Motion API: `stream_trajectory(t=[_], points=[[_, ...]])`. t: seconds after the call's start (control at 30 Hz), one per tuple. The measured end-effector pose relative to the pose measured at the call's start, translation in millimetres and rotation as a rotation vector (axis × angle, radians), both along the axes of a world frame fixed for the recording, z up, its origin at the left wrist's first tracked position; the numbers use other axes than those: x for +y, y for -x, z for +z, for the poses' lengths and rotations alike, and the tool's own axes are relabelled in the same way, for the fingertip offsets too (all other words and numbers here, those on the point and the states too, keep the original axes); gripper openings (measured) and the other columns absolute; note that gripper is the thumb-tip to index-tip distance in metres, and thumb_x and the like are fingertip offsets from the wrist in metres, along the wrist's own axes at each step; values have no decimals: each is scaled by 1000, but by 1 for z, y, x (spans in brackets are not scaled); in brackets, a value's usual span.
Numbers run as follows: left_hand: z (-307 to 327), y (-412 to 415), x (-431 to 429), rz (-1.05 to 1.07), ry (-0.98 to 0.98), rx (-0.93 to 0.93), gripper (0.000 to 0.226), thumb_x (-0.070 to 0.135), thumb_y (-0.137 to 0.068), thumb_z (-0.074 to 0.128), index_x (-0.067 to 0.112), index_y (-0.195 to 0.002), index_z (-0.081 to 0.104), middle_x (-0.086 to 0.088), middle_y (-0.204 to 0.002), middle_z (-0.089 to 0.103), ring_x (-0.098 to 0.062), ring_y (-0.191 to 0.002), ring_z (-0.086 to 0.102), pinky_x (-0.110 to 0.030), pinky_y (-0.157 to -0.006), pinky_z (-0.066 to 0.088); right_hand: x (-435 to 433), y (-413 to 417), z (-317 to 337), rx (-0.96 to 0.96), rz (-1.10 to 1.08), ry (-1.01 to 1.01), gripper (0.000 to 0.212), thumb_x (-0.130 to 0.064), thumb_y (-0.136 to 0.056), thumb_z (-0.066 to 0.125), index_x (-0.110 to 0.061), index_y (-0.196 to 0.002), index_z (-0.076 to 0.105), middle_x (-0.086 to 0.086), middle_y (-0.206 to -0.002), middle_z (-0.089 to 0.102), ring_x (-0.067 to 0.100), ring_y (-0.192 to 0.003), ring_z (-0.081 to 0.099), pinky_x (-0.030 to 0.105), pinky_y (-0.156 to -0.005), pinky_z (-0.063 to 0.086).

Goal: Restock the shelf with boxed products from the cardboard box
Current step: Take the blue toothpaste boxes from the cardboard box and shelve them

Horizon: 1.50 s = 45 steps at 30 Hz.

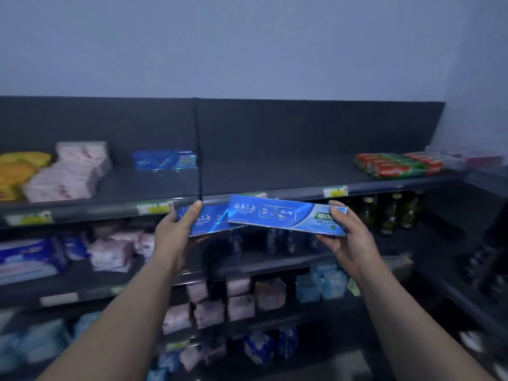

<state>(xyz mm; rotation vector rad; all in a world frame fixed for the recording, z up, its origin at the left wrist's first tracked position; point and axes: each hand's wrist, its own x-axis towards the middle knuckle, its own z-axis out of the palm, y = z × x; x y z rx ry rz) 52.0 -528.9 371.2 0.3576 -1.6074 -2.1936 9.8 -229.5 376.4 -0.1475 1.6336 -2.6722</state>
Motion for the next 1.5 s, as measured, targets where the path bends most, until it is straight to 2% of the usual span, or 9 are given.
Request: stream_trajectory(t=[0.17, 0.3, 0.4, 0.5, 0.83, 0.97, 1.17, 1.33, 1.5], points=[[20, -9, -107, 100, 4, 28, 19, 26, -85, 69, 10, -95, 66, -8, -96, 72, -14, -77, 71, -31, -66, 59, -110, 25, 24, 42, 71, 15, 10, -15, -91, 56, -23, -94, 61, -3, -78, 71, 12, -69, 67, 26, -57, 55], [33, -5, -179, 133, 53, 15, 29, 33, -82, 72, 10, -98, 66, -9, -102, 72, -23, -96, 69, -49, -94, 51, -179, 45, 36, 49, 62, 37, 10, -14, -90, 58, -22, -98, 60, -1, -80, 70, 13, -72, 67, 29, -60, 55], [38, 12, -219, 165, 50, 13, 38, 34, -82, 72, 5, -105, 61, -11, -103, 70, -21, -89, 71, -47, -81, 58, -215, 62, 42, 47, 34, 44, 12, -15, -90, 61, -21, -100, 59, 3, -87, 67, 17, -78, 65, 30, -61, 54], [38, 40, -250, 193, 52, -26, 67, 50, -67, 81, 7, -112, 57, -12, -115, 66, -27, -103, 66, -51, -92, 52, -237, 83, 47, 41, 1, 34, 14, -15, -90, 62, -19, -103, 58, 3, -89, 67, 18, -80, 66, 32, -64, 54], [17, 169, -303, 164, 104, -84, 91, 71, -46, 82, 16, -113, 55, -11, -114, 67, -30, -103, 66, -52, -91, 51, -260, 192, 57, 55, 24, -73, 10, -15, -90, 61, -21, -97, 62, -1, -81, 69, 14, -72, 66, 32, -64, 51], [2, 219, -317, 162, 126, -107, 77, 63, -57, 81, 18, -114, 55, -8, -118, 66, -28, -103, 66, -53, -90, 52, -264, 238, 53, 61, 118, -158, 14, -16, -91, 59, -19, -104, 62, -1, -84, 68, 15, -75, 65, 33, -68, 51], [14, 247, -308, 231, 309, -118, 22, 31, -83, 73, 15, -96, 65, -10, -110, 70, -22, -94, 67, -41, -93, 52, -285, 288, 42, 67, 307, -273, 22, -14, -89, 60, -17, -111, 62, 4, -90, 69, 16, -77, 67, 33, -67, 54], [15, 263, -323, 305, 478, -252, 67, 33, -86, 69, 5, -140, 44, -12, -143, 46, -26, -127, 48, -36, -109, 36, -310, 301, 36, 68, 379, -328, 27, -12, -90, 60, -17, -116, 60, 5, -96, 69, 16, -80, 67, 26, -61, 53], [13, 275, -329, 232, 493, -274, 63, 27, -89, 66, 1, -140, 42, -13, -138, 51, -24, -116, 54, -34, -103, 40, -327, 304, 29, 68, 416, -383, 28, -6, -87, 64, -18, -112, 62, 2, -95, 70, 17, -80, 67, 29, -66, 51]])
